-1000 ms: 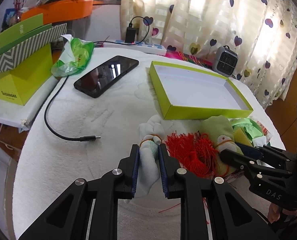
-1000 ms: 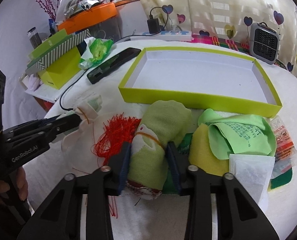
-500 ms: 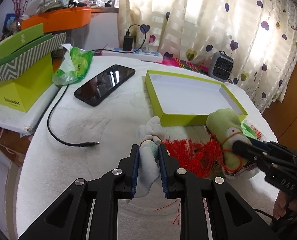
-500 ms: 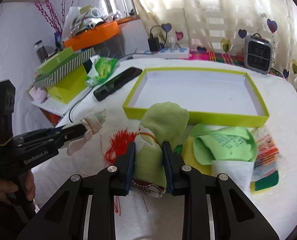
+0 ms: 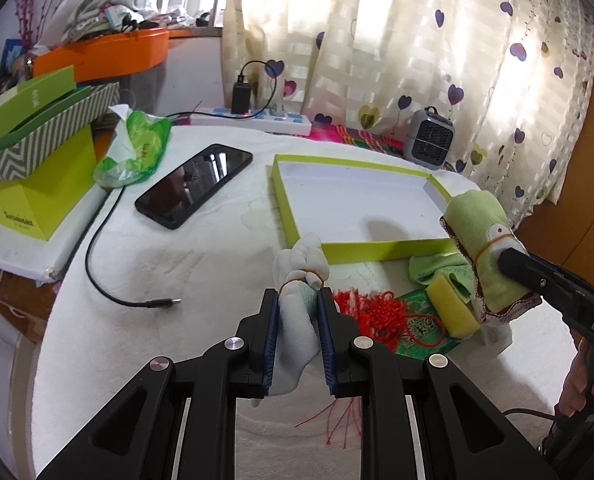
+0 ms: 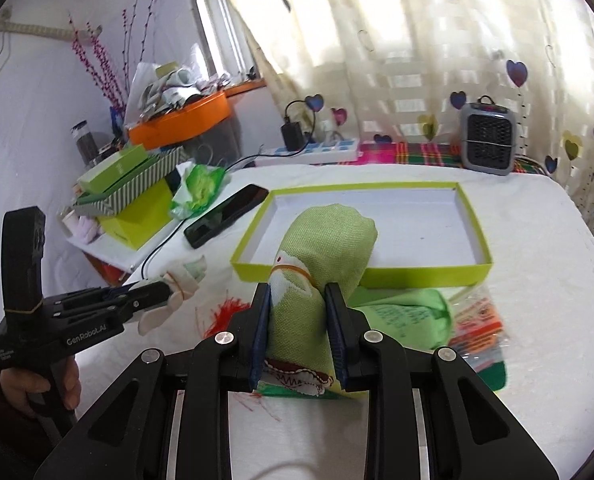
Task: Organize soft objects
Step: 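Lift the white sock bundle with the left tool while the right tool lifts the rolled green cloth, then lower both held items into the lime-green box and open both tools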
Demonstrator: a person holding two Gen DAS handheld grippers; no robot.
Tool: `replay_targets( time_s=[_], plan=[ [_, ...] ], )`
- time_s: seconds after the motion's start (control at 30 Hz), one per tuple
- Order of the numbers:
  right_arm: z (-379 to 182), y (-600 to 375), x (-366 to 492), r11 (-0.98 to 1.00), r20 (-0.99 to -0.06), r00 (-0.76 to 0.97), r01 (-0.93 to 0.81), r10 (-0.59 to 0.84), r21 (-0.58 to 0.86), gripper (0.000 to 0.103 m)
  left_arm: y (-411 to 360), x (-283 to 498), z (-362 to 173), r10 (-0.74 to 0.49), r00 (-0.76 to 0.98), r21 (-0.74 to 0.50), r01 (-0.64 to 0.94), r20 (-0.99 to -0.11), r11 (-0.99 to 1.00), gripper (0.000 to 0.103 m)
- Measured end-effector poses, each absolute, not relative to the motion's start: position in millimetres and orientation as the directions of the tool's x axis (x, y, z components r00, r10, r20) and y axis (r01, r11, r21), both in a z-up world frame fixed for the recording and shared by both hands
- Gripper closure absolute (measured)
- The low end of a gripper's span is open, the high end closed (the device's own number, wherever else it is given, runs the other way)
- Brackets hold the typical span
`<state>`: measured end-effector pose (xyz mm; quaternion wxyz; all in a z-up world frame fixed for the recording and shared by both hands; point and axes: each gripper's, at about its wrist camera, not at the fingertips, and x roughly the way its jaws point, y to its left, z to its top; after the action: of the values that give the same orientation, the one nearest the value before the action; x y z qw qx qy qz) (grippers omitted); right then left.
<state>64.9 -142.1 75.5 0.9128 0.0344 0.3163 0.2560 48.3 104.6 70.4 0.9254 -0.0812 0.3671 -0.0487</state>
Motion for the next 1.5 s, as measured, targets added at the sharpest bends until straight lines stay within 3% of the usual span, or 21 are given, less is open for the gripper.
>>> replay_targets(
  time_s=[0.83, 1.5],
  plan=[
    [97, -184, 123, 0.871, -0.543, 0.682, -0.417, 0.490, 0.261, 0.075, 71, 122, 107, -0.195, 0.750, -0.175, 0.106, -0.632, 0.979, 0.085],
    [68, -191, 226, 0.893, -0.672, 0.616, -0.420, 0.411, 0.161, 0.075, 66, 209, 74, -0.160, 0.704, -0.149, 0.079, -0.692, 0.986, 0.085]
  ],
)
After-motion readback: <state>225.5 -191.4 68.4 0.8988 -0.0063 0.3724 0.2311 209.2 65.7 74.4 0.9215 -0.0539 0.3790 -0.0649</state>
